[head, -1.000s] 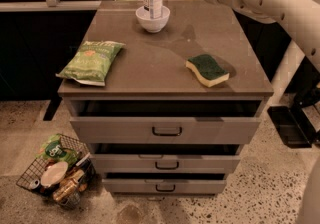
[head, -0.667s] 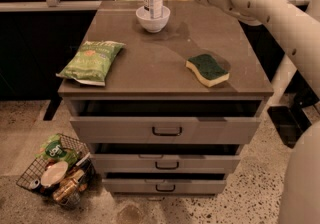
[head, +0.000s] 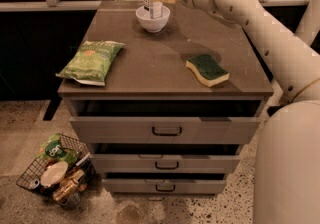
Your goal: Pick blue plastic bottle from white bowl and place on counter
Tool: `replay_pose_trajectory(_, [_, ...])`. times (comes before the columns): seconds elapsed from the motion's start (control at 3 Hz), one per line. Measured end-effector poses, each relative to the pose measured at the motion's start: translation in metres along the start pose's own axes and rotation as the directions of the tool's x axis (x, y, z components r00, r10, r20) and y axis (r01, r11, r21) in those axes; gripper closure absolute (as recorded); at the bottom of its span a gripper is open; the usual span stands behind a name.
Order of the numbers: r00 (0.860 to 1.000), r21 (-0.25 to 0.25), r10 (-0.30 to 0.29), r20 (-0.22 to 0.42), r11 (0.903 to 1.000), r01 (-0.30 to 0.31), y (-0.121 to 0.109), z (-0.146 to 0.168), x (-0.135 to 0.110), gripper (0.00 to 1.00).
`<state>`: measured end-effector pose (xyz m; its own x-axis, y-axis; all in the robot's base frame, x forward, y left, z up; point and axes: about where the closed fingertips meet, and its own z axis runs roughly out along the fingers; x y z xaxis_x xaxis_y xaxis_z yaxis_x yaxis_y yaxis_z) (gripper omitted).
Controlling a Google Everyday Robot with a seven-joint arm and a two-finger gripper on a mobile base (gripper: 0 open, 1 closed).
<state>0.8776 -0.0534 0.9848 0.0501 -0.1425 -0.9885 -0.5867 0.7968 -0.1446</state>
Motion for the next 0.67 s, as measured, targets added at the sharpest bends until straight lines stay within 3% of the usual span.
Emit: replay_pose_trajectory(0.67, [0.994,-0.028,0.105,0.034,0.9941,-0.105,0.01,0.032,0.007,0.0])
